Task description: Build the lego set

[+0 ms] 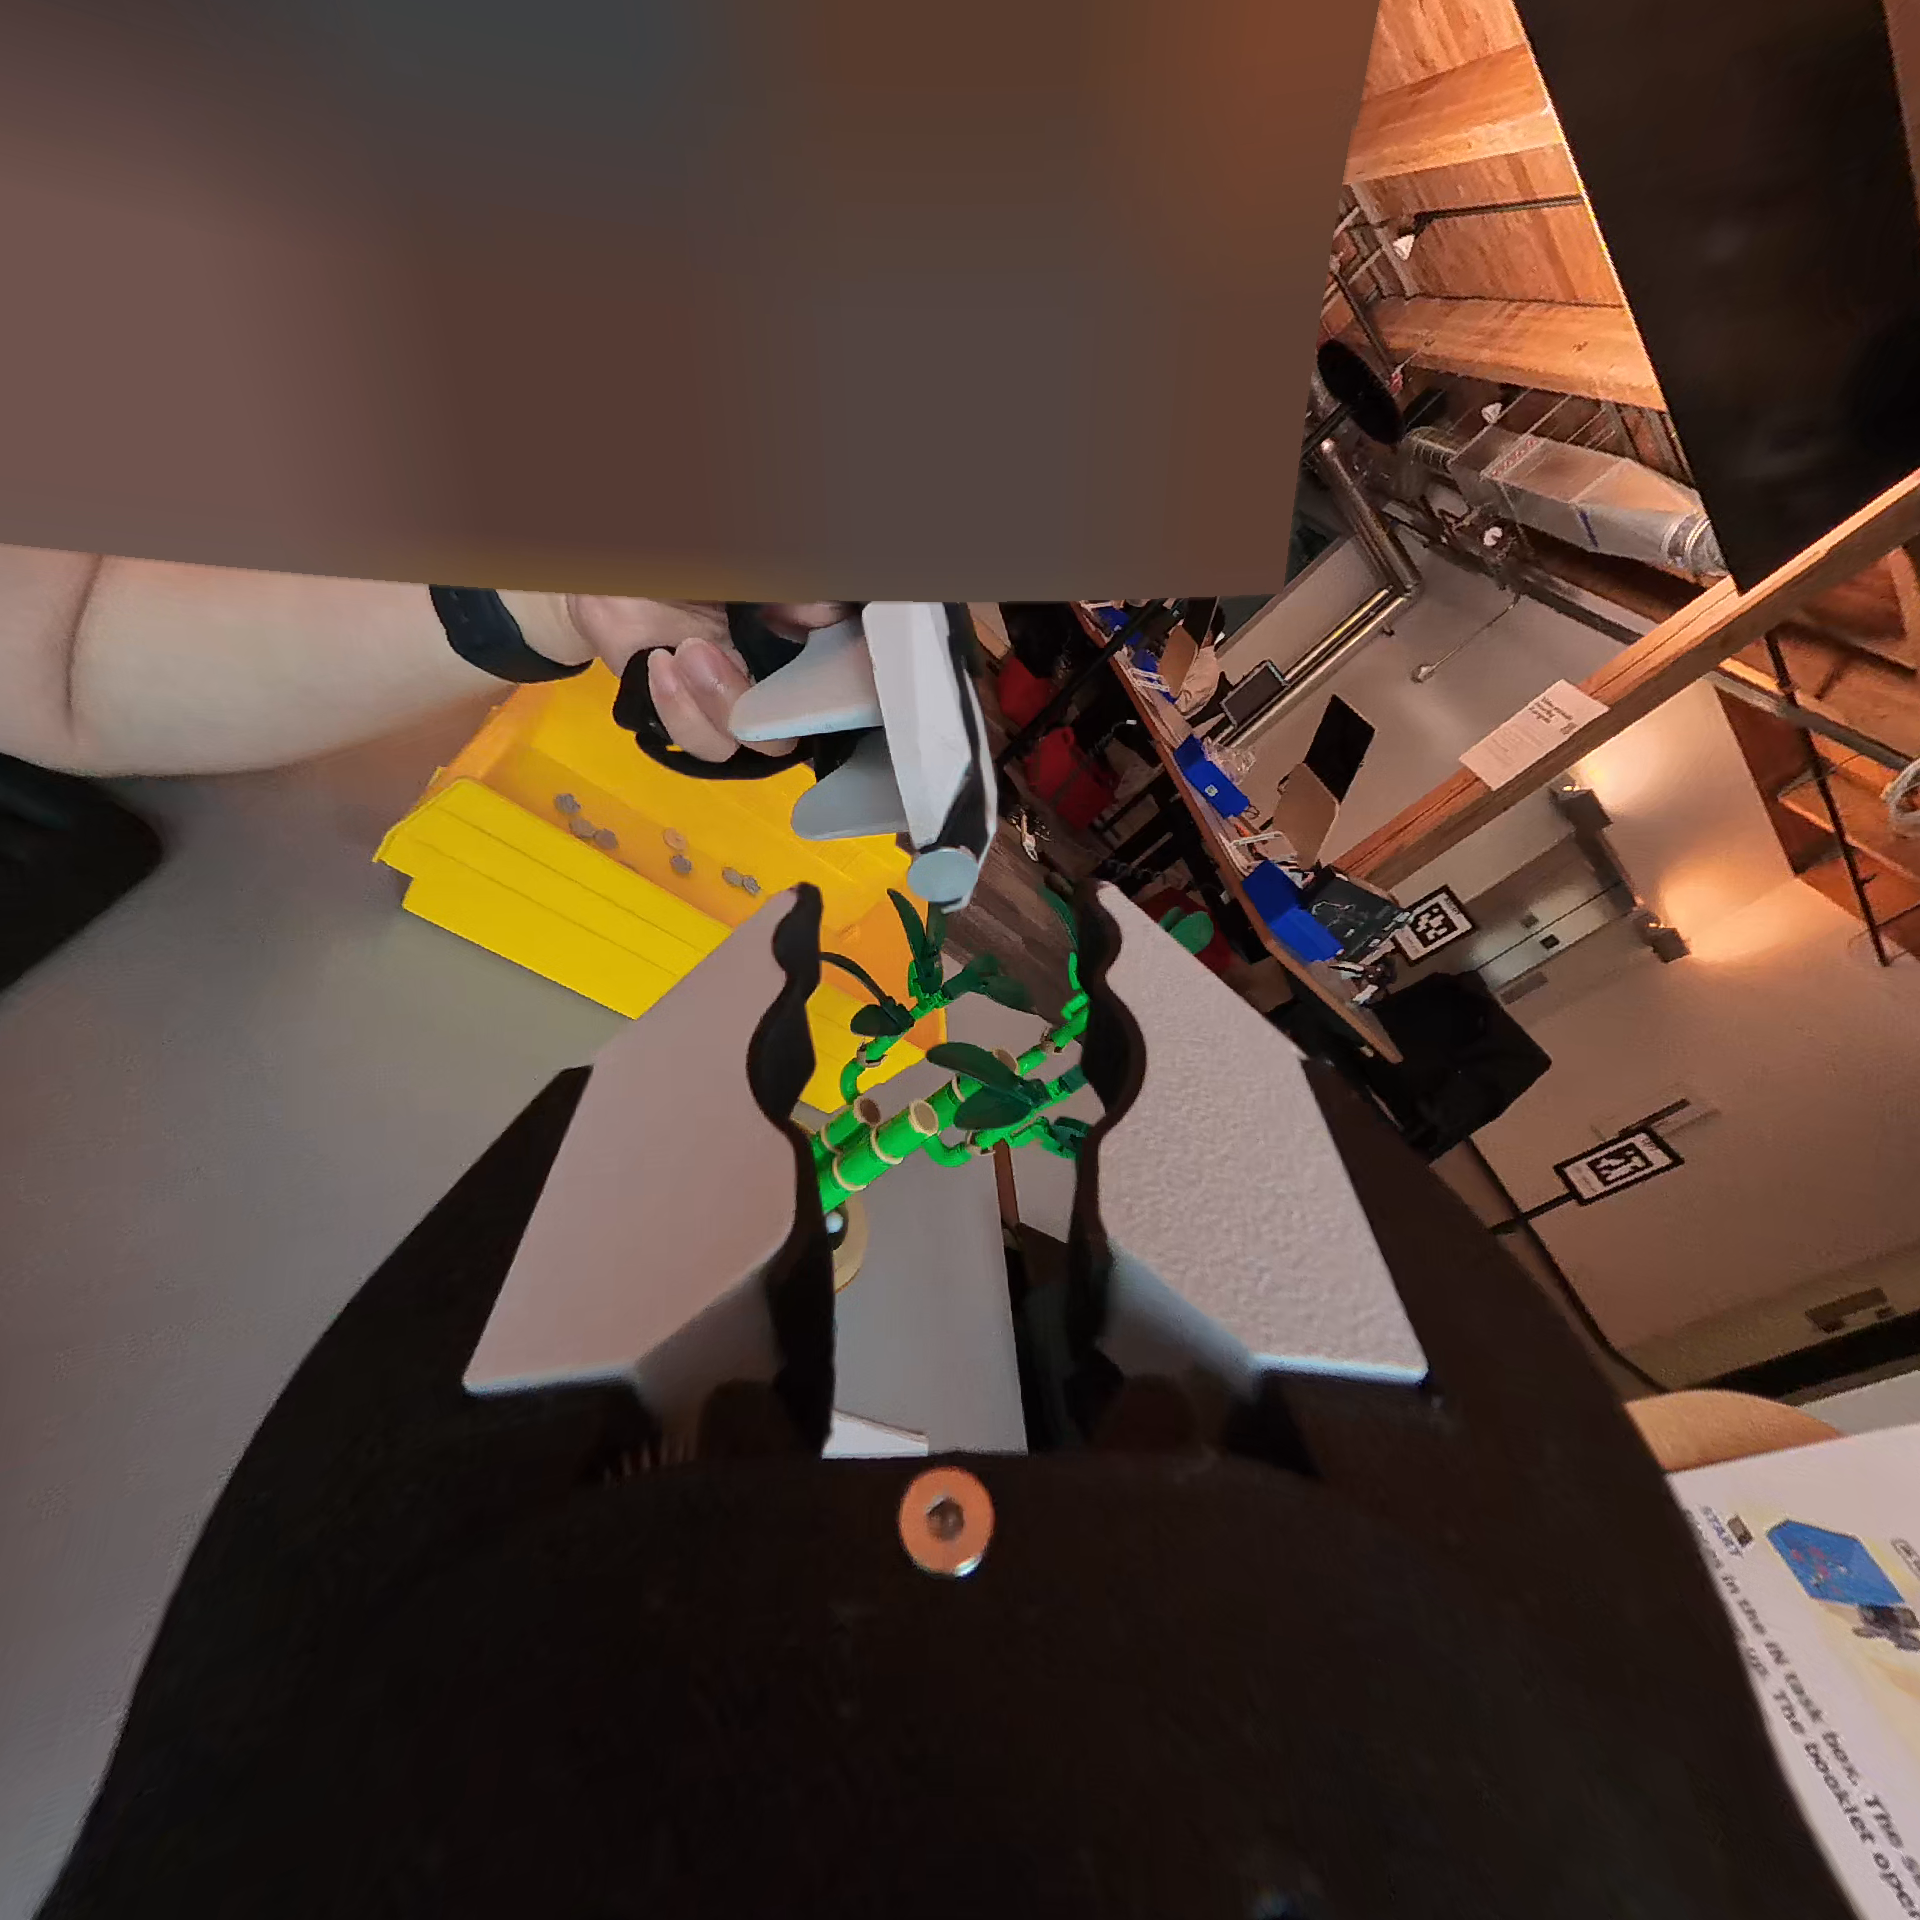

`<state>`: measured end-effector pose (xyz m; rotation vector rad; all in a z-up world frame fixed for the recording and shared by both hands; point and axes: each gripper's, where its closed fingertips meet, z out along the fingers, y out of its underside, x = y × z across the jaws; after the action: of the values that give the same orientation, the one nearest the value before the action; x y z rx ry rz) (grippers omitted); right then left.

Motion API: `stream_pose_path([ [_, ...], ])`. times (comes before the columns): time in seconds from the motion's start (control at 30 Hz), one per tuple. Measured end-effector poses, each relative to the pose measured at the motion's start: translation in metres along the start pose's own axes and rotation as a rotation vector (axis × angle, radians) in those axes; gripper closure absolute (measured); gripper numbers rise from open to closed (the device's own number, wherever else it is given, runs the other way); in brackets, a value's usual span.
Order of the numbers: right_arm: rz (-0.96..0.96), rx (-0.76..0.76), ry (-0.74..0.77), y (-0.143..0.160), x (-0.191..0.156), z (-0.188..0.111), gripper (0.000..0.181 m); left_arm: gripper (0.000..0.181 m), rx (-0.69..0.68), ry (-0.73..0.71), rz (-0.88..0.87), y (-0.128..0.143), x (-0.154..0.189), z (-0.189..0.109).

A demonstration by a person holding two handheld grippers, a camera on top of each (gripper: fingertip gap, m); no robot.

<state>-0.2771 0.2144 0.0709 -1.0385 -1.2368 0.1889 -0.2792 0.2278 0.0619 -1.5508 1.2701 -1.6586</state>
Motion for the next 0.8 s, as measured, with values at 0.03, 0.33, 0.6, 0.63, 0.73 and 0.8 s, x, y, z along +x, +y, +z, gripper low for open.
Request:
stream_pose_path([
  [0.03,-0.01,-0.001,0.0,0.001,-0.001,0.002,0.136,0.168,-0.002,0.015,-0.001,0.001,0.003,0.002],
  [0.33,-0.006,0.019,-0.042,0.001,-0.008,0.006,0.153,0.168,-0.013,0.1,-0.021,0.003,0.015,0.008],
  [0.6,-0.016,-0.007,-0.065,0.007,-0.011,0.007,0.166,0.168,-0.033,0.096,-0.014,0.008,0.015,0.016],
  [0.63,-0.015,-0.014,-0.068,0.007,-0.011,0.006,0.166,0.168,-0.033,0.09,-0.008,0.009,0.014,0.017],
  [0.73,-0.01,-0.067,-0.078,0.014,-0.008,-0.005,0.166,0.155,-0.032,0.079,-0.03,0.008,0.011,0.022],
  [0.8,0.054,-0.165,-0.058,0.031,0.005,-0.026,0.166,0.155,-0.028,0.056,-0.029,0.007,0.006,0.021],
])
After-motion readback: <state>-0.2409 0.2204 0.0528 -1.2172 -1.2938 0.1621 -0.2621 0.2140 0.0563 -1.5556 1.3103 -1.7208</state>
